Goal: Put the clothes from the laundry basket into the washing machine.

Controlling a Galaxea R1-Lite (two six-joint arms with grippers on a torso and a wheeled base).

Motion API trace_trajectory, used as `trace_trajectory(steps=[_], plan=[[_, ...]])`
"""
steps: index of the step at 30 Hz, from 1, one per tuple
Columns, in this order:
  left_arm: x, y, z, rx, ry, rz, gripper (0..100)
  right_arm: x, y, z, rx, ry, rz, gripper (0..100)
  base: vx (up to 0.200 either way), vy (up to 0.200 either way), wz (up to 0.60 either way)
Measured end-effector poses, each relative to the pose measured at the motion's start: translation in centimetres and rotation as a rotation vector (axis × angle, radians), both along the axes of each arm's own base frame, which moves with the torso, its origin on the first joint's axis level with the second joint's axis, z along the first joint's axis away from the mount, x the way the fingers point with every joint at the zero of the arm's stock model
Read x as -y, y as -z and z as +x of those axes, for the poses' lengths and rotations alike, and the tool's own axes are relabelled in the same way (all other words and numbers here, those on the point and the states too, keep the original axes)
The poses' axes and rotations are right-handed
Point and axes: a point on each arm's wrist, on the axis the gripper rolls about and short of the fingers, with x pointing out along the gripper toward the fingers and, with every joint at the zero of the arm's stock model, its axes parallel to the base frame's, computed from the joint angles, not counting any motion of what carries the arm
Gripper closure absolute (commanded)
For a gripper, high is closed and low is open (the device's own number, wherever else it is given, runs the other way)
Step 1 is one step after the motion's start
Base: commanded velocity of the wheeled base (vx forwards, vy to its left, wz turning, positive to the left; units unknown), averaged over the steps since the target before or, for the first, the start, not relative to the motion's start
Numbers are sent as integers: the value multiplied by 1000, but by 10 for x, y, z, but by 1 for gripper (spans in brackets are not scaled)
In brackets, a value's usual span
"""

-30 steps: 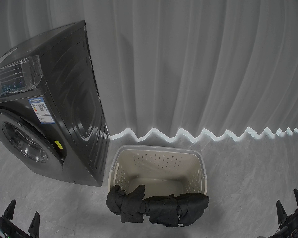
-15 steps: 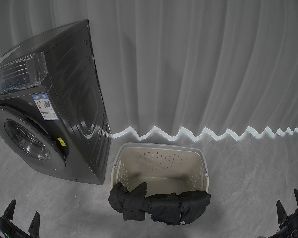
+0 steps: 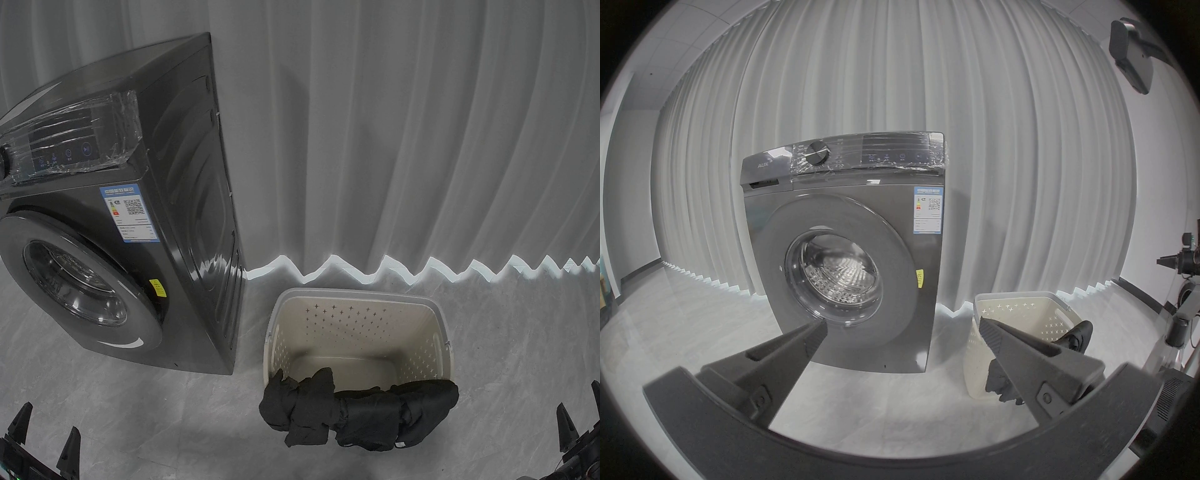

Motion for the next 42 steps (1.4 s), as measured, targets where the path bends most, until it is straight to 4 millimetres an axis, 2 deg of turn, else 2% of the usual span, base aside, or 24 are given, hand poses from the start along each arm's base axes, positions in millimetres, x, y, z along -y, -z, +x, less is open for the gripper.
trace_trajectory(steps=[42], plan=[[0, 0, 0, 0, 0, 0, 0, 0, 0, 0, -1, -1, -1, 0, 0, 200, 0]])
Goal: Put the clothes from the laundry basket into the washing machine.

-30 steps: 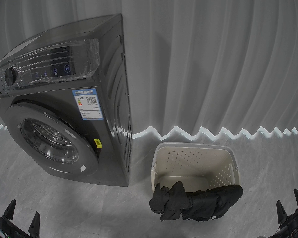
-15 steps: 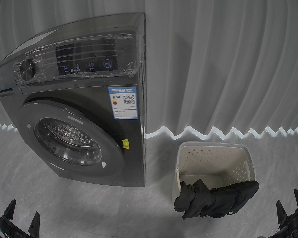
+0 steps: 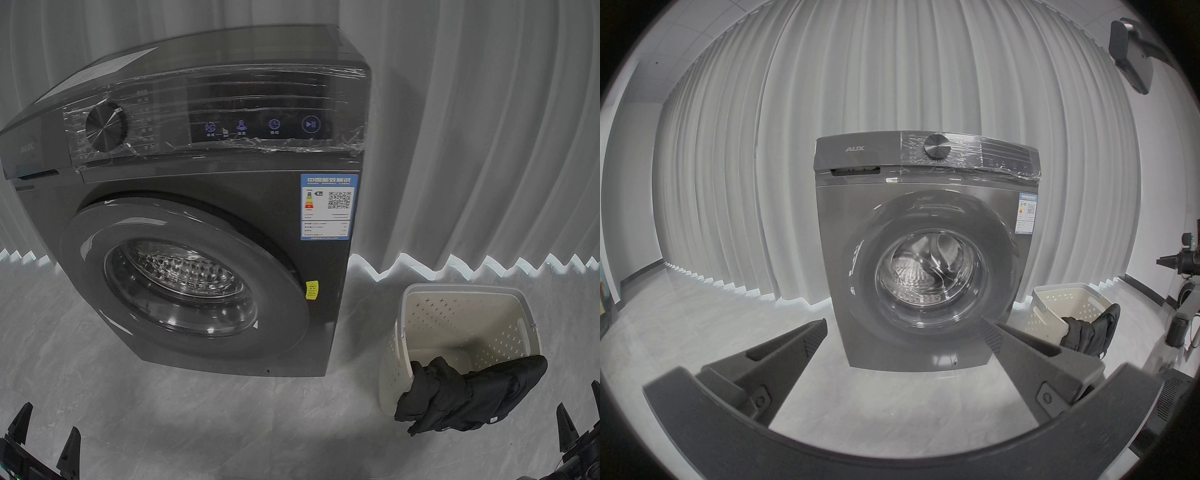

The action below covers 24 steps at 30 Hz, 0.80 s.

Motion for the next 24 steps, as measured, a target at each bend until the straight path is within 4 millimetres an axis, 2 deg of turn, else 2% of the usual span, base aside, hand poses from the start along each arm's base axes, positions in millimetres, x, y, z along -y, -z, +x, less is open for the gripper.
trace_trajectory(steps=[24], plan=[[0, 0, 0, 0, 0, 0, 0, 0, 0, 0, 1, 0, 1, 0, 0, 200, 0]])
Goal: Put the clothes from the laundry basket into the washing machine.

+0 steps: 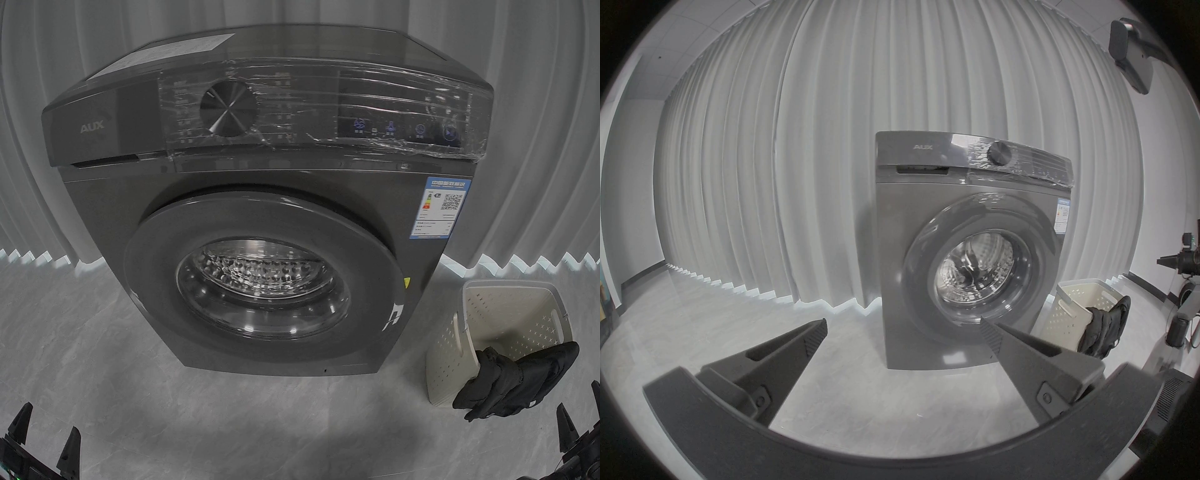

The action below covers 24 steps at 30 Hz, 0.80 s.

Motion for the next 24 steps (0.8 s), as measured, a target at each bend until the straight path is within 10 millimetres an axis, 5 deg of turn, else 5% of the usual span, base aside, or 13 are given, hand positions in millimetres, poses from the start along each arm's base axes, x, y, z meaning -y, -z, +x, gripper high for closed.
trace_trajectory(steps=[24], plan=[[0, 0, 0, 0, 0, 2, 0, 0, 0, 0, 1, 3, 2, 0, 0, 0, 0]])
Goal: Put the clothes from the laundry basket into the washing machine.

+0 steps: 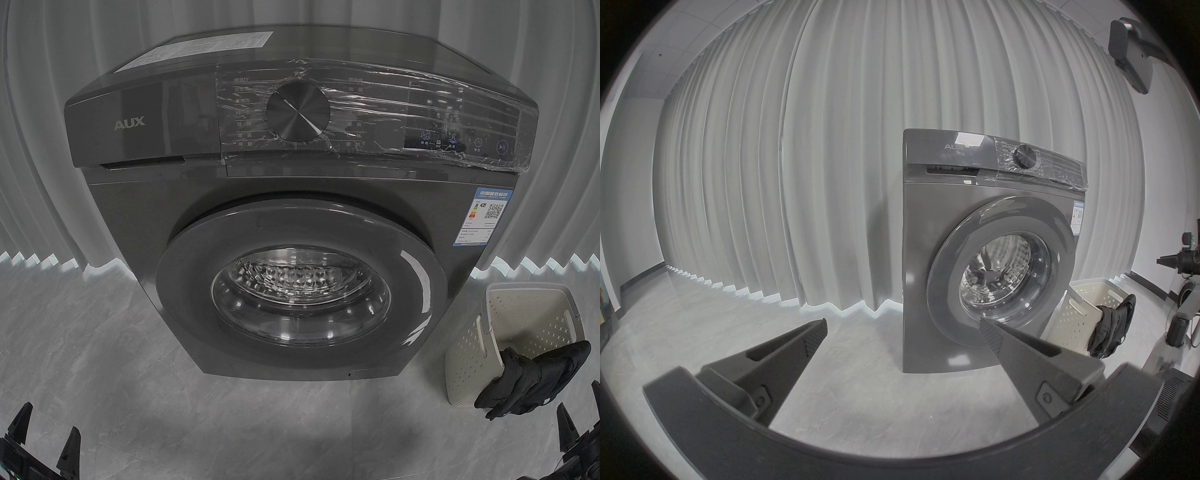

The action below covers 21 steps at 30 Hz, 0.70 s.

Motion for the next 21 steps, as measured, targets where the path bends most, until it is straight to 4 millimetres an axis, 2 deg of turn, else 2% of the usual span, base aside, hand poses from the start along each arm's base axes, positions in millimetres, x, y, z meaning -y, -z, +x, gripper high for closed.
trace_trajectory(steps=[15, 18, 21], plan=[[0, 0, 0, -1, 0, 0, 0, 0, 0, 0, 0, 3, -8, 0, 0, 0, 0], [0, 0, 0, -1, 0, 0, 0, 0, 0, 0, 0, 1, -11, 0, 200, 200, 0], [0, 0, 0, -1, -1, 1, 0, 0, 0, 0, 0, 1, -7, 0, 0, 0, 0]])
